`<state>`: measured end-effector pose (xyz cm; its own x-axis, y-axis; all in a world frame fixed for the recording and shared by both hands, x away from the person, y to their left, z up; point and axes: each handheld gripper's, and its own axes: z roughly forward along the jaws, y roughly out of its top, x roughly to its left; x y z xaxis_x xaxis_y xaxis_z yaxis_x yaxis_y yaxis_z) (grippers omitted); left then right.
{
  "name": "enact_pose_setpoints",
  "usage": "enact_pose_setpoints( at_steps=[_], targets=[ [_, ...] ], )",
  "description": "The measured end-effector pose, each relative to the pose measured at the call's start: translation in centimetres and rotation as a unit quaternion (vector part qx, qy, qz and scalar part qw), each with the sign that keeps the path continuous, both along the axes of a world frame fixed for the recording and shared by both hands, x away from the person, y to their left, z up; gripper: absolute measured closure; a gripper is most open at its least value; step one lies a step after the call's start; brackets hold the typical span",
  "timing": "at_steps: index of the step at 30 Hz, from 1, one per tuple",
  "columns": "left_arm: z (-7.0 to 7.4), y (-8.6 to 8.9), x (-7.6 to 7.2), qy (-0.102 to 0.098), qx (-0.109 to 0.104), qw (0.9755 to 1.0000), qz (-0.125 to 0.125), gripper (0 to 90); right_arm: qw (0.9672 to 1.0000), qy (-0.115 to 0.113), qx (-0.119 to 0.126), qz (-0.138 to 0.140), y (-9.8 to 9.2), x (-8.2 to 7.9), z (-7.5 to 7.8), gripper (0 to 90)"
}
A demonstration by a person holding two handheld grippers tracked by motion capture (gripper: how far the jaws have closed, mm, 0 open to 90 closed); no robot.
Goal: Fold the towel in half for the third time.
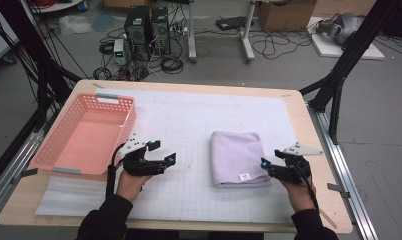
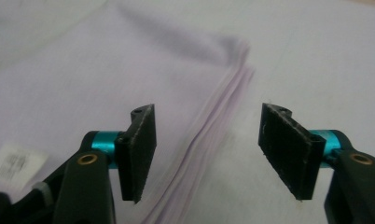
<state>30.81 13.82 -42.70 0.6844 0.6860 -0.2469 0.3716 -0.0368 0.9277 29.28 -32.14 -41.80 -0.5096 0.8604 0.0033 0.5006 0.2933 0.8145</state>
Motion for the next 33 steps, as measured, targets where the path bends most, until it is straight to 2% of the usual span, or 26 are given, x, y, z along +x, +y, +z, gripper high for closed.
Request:
enact_pose_setpoints(
  at_steps=[2, 5, 7, 9, 11, 14, 15, 18, 20, 24, 26, 33],
  targets=[
    [0.0, -0.1, 0.0, -0.001, 0.002, 1.0, 0.001, 16.9, 0.9998, -0.001, -0.012, 0.014, 0.0, -0.9, -0.5, 35.8],
    [0.0, -0.1, -0.1, -0.002, 0.0, 1.0, -0.002, 17.0, 0.9993, 0.012, -0.033, 0.017, -0.5, -1.8, -1.0, 36.4],
    [0.1, 0.0, -0.1, -0.004, 0.0, 1.0, -0.006, 17.4, 0.9999, 0.008, -0.013, 0.008, -1.2, -2.3, -0.7, 36.3],
    [0.1, 0.0, -0.1, -0.006, -0.001, 1.0, -0.003, 17.3, 0.9999, -0.01, 0.003, -0.003, -1.8, -2.9, -0.1, 35.7],
    [0.2, 0.0, -0.1, -0.006, -0.004, 1.0, -0.002, 17.3, 0.9993, -0.025, 0.022, -0.014, -2.4, -3.4, 0.6, 34.4],
    [0.3, 0.0, -0.1, -0.008, -0.002, 1.0, -0.002, 17.1, 0.9978, -0.046, 0.035, -0.031, -3.2, -3.8, 1.2, 29.1],
    [0.4, 0.0, -0.2, -0.008, -0.002, 1.0, -0.002, 17.1, 0.9973, -0.051, 0.036, -0.038, -3.4, -3.8, 1.2, 28.3],
    [0.4, 0.0, -0.4, -0.011, 0.006, 0.9999, -0.004, 17.2, 0.997, -0.045, 0.036, -0.051, -3.8, -3.8, 1.5, 24.4],
    [0.4, 0.1, -0.6, -0.012, 0.012, 0.9999, -0.002, 17.1, 0.9966, -0.051, 0.037, -0.054, -4.0, -3.9, 1.6, 22.8],
    [0.4, 0.3, -0.5, -0.014, 0.009, 0.9999, -0.001, 17.1, 0.9947, -0.065, 0.051, -0.061, -4.2, -3.9, 1.7, 20.0],
    [0.5, 0.3, -0.5, -0.013, 0.007, 0.9999, -0.001, 17.1, 0.9946, -0.071, 0.048, -0.059, -4.1, -4.0, 1.7, 19.3],
    [0.4, 0.2, -0.5, -0.012, 0.008, 0.9999, -0.002, 17.1, 0.995, -0.072, 0.042, -0.055, -3.8, -3.9, 1.5, 18.2]
  ],
)
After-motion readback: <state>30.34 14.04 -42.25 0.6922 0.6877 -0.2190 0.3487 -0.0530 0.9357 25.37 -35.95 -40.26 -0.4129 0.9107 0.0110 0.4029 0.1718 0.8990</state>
